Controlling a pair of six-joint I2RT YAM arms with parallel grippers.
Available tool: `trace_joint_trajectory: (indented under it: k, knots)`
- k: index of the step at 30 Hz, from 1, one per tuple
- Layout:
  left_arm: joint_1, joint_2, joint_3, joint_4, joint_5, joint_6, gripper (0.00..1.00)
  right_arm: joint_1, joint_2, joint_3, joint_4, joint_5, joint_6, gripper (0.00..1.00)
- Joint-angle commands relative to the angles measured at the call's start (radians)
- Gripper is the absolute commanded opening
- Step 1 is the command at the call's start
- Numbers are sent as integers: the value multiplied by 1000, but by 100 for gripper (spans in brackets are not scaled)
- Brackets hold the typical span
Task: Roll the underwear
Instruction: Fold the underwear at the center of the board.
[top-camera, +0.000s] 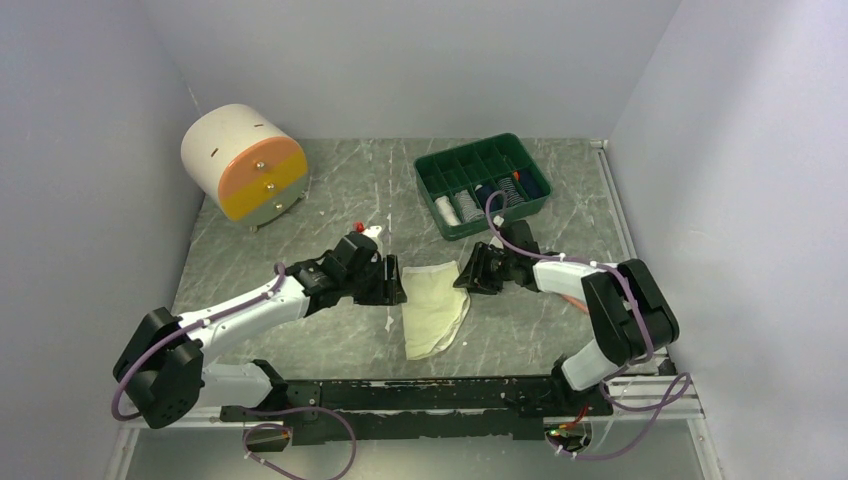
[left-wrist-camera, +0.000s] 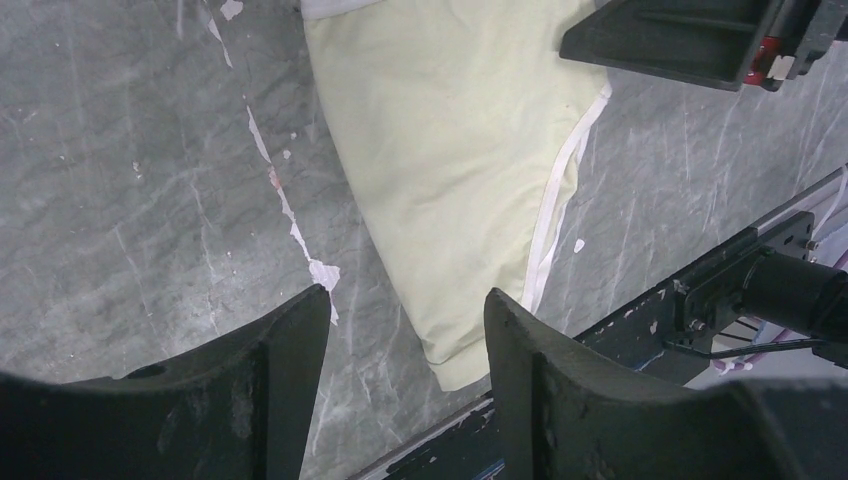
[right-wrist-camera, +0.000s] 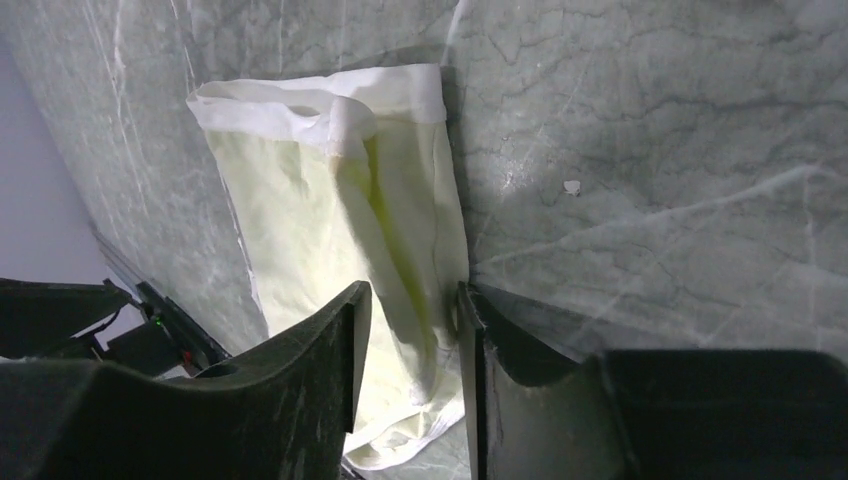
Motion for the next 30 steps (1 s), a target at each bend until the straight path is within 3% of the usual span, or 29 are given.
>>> trace_joint_trajectory:
  k: [1,8,12,16,20,24,30]
  knots:
    - [2,-21,40,7,14,-19,63,-3,40,-21,72,-27,4,39]
    - [1,-23,37,-3,17,-18,62,-9,58,-30,115,-49,33,27]
    - [1,-32,26,-4,14,-22,62,-9,39,-8,97,-48,34,26]
    - [1,-33,20,2,15,-26,62,-9,18,25,26,-14,5,39]
    - [0,-28,20,2,18,-27,61,-11,1,30,-22,24,-40,42]
    - [2,-31,19,4,16,-30,61,-14,15,17,-1,-31,-48,32]
    - [1,-37,18,-6,2,-29,61,-13,-35,26,-10,-13,-62,24]
